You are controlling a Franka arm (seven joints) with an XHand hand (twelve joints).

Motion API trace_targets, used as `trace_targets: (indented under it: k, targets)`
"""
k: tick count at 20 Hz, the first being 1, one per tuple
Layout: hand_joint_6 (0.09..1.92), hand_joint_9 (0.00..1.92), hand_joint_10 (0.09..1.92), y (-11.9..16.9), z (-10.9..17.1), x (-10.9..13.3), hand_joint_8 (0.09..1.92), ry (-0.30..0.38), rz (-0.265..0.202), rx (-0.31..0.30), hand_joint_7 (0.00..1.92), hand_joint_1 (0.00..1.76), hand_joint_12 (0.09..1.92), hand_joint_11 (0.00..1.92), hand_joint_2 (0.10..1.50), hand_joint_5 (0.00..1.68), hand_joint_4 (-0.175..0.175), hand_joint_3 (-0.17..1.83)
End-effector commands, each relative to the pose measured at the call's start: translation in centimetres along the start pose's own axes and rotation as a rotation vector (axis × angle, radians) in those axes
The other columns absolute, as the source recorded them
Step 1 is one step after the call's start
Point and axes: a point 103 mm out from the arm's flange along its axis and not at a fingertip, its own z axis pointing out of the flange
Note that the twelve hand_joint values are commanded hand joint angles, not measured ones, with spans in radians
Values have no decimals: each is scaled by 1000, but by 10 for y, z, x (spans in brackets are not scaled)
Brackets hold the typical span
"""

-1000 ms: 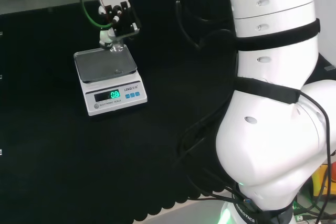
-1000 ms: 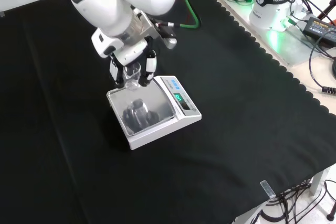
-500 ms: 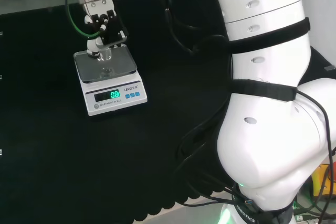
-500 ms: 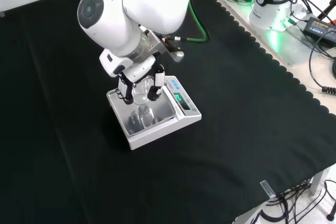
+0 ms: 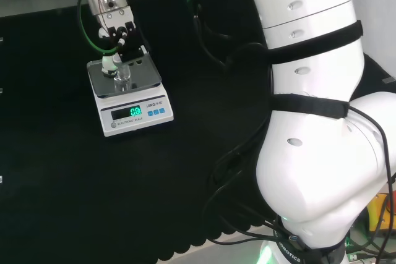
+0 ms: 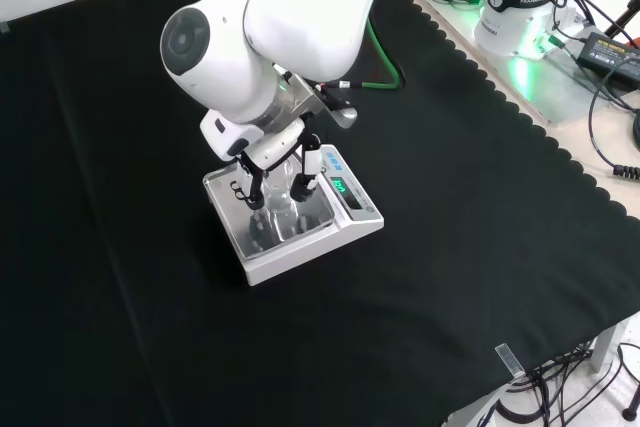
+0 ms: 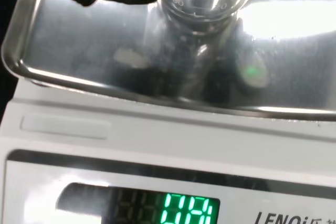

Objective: Put the beaker on the electronic balance.

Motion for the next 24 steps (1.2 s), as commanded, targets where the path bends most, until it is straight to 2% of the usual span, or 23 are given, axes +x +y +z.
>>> trace_targets:
  k: [1,7,13,20,24]
  targets:
    - [342,1295,87,1,7,1,515,-9,-7,10,886,1031,723,1314,756,790,-157,592]
    - [297,1173,87,-4,4,-3,535,-15,-10,2,765,959,966,1051,730,662,-122,601]
    - [108,907,87,-17,-14,-12,629,-41,-5,-37,455,803,1213,738,647,485,-120,538]
    - [87,766,87,-33,-32,-17,694,-49,-7,-46,279,709,1289,604,639,410,-125,418]
    - [87,737,87,-48,-50,-19,712,-13,-15,-76,232,660,1304,581,643,375,-130,372]
